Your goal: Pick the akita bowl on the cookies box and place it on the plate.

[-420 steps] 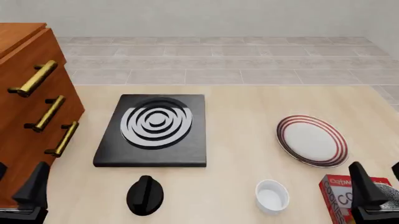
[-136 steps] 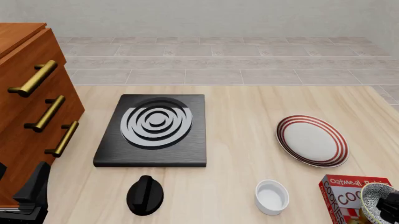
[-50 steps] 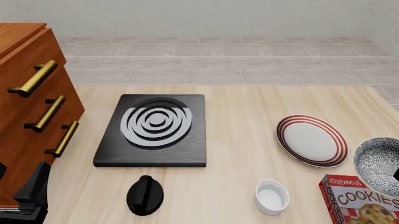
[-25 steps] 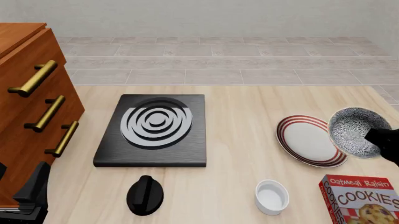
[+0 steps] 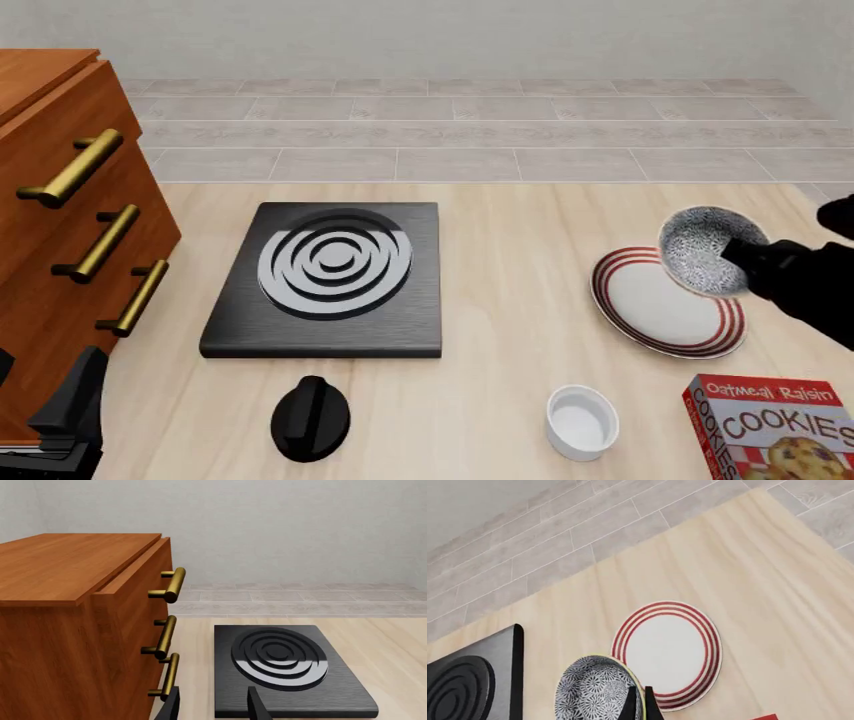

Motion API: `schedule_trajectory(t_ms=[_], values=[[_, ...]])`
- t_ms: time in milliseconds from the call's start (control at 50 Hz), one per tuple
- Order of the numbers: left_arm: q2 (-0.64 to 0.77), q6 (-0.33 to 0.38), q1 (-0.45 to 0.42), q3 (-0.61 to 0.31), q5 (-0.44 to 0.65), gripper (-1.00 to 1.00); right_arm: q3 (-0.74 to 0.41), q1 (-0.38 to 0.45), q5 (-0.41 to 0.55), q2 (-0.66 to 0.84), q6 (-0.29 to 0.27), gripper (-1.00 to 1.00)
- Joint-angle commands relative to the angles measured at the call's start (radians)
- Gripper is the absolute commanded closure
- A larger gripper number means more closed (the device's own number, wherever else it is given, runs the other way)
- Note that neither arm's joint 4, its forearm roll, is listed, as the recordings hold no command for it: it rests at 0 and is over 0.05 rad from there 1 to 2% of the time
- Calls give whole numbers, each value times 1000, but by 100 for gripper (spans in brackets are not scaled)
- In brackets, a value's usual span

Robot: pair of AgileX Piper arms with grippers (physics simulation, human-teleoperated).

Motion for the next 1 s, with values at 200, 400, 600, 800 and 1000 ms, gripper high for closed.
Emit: schedule_trajectory(t_ms=[200,400,600,800,1000], values=[[0,0,0,0,0,-100,-37,-26,-156,207,39,100],[0,0,0,0,0,-100,-35,-37,-215,274,85,100],[0,0,0,0,0,-100,-37,-48,-254,332,92,100],[0,0,0,0,0,-100,-42,-64,-267,362,100,100],[0,0,0,0,0,-100,-58,-81,-282,414,91,100]])
